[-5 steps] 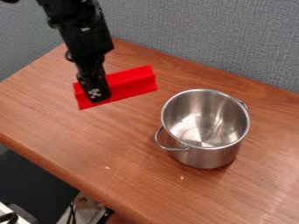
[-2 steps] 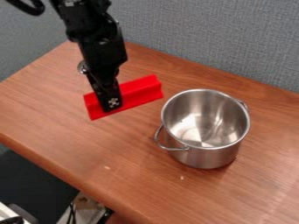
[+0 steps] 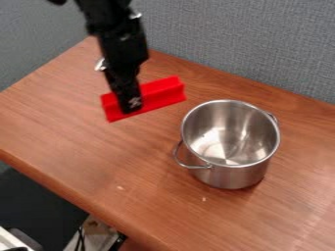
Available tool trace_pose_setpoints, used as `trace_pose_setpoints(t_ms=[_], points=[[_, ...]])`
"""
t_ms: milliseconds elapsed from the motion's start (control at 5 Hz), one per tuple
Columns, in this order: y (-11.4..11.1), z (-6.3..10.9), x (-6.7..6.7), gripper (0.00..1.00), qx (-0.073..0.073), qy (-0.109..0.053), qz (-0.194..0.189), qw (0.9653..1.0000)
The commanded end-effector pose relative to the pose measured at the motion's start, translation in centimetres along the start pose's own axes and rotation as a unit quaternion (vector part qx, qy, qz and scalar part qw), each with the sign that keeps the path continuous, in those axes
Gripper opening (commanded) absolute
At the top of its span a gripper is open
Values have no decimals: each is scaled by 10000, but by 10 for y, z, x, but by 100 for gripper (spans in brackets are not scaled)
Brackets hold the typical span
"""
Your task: Move the red object from the metal pot to the table
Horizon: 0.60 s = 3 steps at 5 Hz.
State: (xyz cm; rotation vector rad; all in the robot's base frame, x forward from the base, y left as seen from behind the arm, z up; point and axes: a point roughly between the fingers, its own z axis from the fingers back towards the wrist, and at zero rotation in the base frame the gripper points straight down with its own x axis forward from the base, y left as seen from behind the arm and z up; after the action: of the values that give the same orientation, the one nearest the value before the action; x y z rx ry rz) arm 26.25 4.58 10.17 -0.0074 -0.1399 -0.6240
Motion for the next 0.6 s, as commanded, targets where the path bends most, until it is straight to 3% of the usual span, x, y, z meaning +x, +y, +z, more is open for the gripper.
trace_pose_setpoints(t_ms=[0, 200, 400], points=[[-3, 9, 34, 0, 109, 5, 24, 9999], [18, -3, 2, 0, 220, -5, 531, 9983], [40, -15, -32, 0, 346, -26, 1081, 9935]])
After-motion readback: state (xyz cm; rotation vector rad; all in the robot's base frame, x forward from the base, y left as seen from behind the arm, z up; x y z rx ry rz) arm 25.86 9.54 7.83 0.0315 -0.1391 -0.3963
